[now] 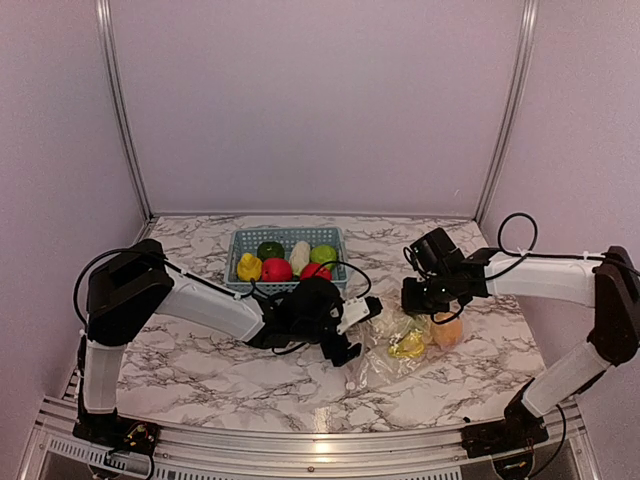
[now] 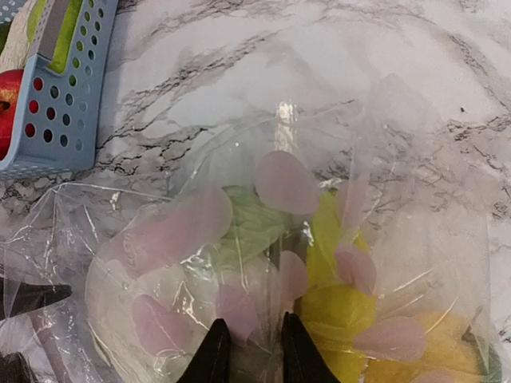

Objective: Open the zip-top bag and remove the fake food
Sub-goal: Pick up the fake vegetable from the zipper food storage bag.

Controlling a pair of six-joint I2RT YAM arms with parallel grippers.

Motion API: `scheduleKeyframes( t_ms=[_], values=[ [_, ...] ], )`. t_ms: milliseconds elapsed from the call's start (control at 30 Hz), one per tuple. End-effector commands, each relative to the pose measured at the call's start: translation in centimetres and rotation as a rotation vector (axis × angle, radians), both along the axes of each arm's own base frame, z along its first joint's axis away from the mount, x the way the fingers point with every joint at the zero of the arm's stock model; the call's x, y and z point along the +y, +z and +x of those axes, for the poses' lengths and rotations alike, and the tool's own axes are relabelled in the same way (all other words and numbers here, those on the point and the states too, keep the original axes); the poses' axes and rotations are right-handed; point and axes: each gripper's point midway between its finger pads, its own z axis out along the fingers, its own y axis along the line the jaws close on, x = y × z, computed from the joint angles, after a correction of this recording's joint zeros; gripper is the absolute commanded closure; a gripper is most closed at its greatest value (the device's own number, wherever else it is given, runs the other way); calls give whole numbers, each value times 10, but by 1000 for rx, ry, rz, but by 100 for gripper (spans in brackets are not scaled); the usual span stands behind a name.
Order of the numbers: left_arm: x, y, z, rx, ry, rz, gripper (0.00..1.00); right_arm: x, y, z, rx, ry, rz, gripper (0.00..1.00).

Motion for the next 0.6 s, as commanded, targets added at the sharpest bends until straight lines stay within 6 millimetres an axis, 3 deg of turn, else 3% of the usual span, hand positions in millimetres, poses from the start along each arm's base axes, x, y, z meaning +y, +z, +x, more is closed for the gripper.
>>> scheduleKeyframes(
  t_ms=[0, 167, 300, 567],
  values=[
    [-13, 10, 11, -81, 11, -24, 8, -19, -22, -10, 52, -28, -120, 79],
    [-15, 15, 12, -135, 17, -11, 8, -24, -23, -12, 57, -27, -152, 79],
    [-13, 28, -5, -167, -16, -9, 8, -24, -15, -14, 45, -31, -142, 79],
    [5, 48, -19, -160, -15, -72, 9, -19, -4, -12, 28, -15, -107, 78]
  ],
)
